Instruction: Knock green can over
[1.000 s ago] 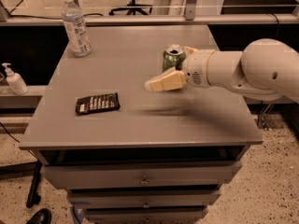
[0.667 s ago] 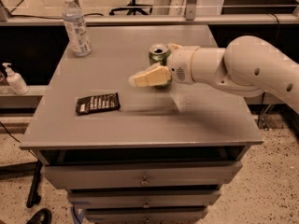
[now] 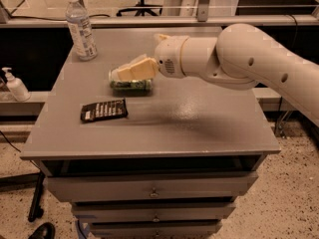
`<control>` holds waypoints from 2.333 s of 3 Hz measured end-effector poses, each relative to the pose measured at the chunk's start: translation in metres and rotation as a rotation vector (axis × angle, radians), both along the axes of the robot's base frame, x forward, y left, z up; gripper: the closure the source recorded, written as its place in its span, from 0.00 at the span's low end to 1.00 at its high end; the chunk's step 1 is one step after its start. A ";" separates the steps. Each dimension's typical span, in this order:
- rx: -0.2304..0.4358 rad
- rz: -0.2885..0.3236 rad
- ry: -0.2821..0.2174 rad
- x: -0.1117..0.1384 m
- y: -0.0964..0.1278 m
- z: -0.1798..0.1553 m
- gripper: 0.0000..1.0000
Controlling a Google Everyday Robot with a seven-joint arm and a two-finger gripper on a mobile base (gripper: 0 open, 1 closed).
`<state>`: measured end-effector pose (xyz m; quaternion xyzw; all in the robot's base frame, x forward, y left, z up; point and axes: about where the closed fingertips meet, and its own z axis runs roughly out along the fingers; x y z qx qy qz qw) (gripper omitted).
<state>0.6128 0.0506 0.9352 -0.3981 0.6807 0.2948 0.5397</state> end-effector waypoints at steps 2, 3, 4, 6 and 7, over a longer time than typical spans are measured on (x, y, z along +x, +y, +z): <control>-0.010 0.039 -0.024 -0.005 0.010 0.008 0.00; -0.026 0.047 -0.040 -0.007 0.001 0.008 0.00; -0.079 0.040 -0.086 -0.007 -0.037 0.016 0.00; -0.305 0.007 -0.162 0.017 -0.169 0.048 0.00; -0.329 -0.004 -0.187 0.013 -0.195 0.075 0.00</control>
Offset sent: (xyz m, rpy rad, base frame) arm -0.0062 0.0018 0.0066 -0.0215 -0.0342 0.0449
